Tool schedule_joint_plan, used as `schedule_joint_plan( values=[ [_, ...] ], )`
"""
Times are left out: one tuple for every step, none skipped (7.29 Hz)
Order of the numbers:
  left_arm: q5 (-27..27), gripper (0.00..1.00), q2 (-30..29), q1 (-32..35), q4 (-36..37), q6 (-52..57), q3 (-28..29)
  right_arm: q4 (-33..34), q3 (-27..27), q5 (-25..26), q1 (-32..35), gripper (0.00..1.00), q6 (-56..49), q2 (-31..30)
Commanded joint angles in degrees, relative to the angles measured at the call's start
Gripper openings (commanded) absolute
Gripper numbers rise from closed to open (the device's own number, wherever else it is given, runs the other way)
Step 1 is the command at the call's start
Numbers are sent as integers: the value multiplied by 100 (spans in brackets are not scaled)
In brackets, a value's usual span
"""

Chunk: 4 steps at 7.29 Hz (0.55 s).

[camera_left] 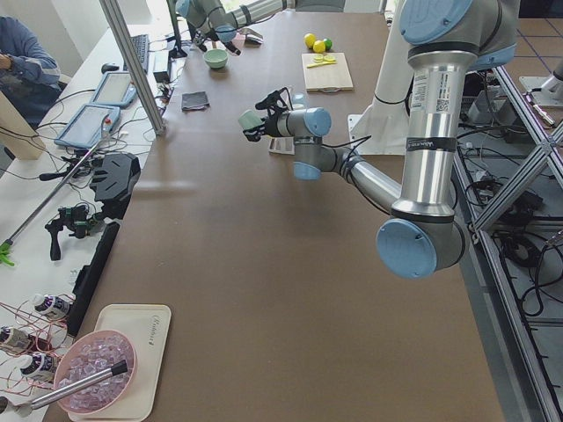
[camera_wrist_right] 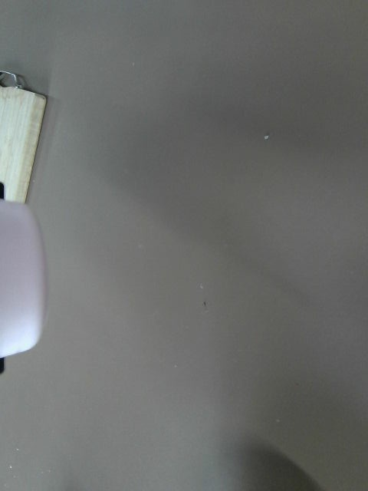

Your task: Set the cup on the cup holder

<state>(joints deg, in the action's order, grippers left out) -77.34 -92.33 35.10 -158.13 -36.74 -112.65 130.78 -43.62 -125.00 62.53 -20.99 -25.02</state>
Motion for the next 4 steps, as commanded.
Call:
schedule_joint_plan(
  values=[
    [1979, 35, 101, -1254, -708, 0, -20, -26, -1327, -330, 197, 0, 25, -449],
    [3030, 35, 66, -1808, -754, -17, -28, -79, -2325, -462, 189, 0, 286, -877],
    [3511, 35, -91, -2206, -832, -8, -37, -314, -2918, -464, 163, 0, 810, -1029],
    [3568, 35, -266, -2523, -833, 9, -37, -682, -3437, -559, 102, 0, 1077, -1353]
  ],
)
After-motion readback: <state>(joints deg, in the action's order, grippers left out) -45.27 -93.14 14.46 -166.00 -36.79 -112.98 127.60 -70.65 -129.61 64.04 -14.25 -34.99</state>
